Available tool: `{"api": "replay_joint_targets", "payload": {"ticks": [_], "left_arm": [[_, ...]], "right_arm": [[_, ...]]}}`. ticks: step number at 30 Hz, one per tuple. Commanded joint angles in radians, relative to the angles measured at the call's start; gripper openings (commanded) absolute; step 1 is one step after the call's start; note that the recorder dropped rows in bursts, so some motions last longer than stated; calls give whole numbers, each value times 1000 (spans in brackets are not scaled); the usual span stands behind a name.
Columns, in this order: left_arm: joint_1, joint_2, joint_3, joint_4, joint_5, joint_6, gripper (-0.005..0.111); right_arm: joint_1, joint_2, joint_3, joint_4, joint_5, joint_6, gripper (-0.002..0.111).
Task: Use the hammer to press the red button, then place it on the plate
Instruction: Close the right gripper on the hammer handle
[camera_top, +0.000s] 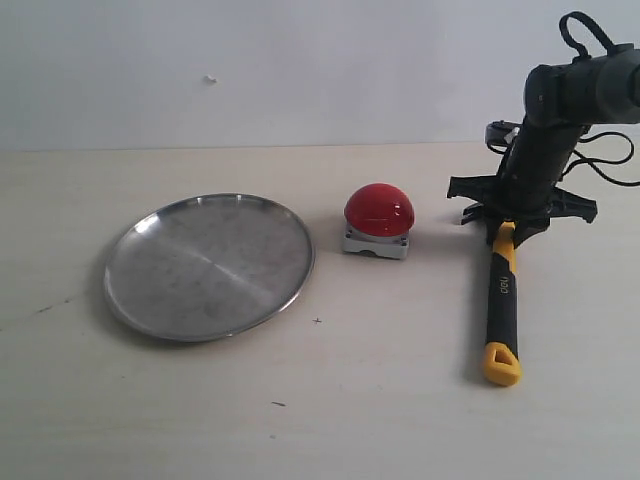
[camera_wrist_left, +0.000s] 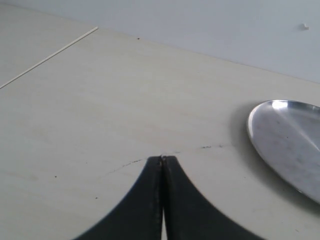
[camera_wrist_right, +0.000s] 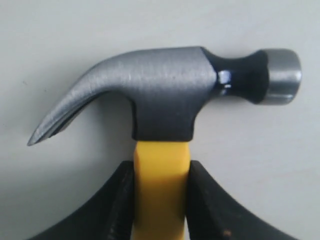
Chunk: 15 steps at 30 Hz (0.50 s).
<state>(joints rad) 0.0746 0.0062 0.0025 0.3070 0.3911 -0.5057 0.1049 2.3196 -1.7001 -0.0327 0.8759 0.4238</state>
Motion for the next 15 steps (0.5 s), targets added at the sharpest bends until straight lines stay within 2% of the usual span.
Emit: {"api": "replay_joint_targets", "payload": {"ticks": [1,15], "left_arm": [[-7,-6,-2,-6,-4,1,0],[-7,-6,-2,-6,-4,1,0]], "right_arm": [[0,15,9,9,-34,-22,0],[0,-108,9,8,-93,-30,0]]}}
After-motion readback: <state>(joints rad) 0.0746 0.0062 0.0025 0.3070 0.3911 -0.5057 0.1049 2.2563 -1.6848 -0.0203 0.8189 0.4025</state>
